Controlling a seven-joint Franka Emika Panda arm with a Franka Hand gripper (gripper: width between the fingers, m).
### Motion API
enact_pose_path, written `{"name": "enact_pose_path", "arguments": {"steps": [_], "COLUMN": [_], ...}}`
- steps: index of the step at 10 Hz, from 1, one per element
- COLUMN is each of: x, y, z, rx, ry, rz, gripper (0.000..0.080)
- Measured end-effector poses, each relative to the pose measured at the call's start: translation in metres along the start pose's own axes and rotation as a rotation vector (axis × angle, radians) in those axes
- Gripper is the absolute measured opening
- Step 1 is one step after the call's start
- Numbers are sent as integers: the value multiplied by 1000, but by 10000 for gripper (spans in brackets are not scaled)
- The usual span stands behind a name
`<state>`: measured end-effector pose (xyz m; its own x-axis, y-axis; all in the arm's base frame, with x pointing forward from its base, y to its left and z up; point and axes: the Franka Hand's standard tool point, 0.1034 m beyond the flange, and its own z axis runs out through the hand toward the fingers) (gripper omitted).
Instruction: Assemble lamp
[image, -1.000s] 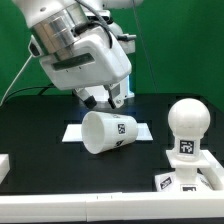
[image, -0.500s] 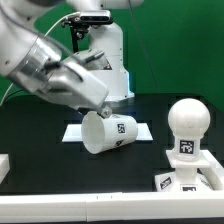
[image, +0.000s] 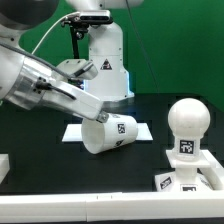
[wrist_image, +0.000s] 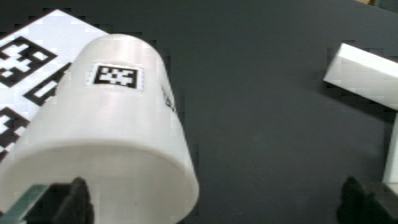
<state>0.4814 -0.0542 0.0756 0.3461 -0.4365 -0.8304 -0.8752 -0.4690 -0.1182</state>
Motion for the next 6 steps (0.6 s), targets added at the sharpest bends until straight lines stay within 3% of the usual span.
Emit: {"name": "enact_pose_path", "arguments": {"steps": [3, 6], "x": [9, 11], "y": [10, 6], "z": [17, 45], "rx": [-11, -31], "ry": [-14, 2], "rz": [31, 56], "gripper": [698, 698]}}
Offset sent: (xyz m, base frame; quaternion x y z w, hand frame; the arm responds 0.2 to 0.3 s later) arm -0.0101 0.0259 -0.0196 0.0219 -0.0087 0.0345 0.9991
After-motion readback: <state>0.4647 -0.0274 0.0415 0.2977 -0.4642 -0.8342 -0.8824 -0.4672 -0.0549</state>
